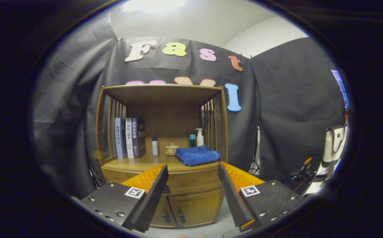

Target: Pull open the drawer, take out the items inside it, and place them on the countertop above the cabinet.

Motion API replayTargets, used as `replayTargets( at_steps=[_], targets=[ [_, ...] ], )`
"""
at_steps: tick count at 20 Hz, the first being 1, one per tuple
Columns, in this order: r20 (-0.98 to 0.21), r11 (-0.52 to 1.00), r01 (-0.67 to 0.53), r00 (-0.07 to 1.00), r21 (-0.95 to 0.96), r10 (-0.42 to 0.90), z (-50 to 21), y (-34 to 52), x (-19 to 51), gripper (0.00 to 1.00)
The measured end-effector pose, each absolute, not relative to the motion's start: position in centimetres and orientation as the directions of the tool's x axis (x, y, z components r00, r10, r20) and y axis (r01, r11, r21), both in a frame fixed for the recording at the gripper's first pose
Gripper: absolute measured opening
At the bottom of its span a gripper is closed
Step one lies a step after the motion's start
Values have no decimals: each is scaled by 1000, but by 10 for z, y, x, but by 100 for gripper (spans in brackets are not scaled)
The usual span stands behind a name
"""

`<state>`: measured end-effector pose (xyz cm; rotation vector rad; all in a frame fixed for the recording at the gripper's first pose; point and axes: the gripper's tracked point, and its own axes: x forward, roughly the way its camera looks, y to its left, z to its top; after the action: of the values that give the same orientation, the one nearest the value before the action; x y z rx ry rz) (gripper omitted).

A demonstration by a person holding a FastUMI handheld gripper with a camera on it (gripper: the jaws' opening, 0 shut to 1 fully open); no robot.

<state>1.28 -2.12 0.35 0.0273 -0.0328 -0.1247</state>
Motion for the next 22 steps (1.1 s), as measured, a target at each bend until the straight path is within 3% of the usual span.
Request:
replayTargets(
  at_steps=[3,18,22],
  targets=[
    [18,993,102,994,60,-103,-7,-9,31,98],
    [-288,996,-20,956,90,46,-139,63,141,98],
    [-376,997,-53,924,61,72,-176,71,164,92]
  ],
)
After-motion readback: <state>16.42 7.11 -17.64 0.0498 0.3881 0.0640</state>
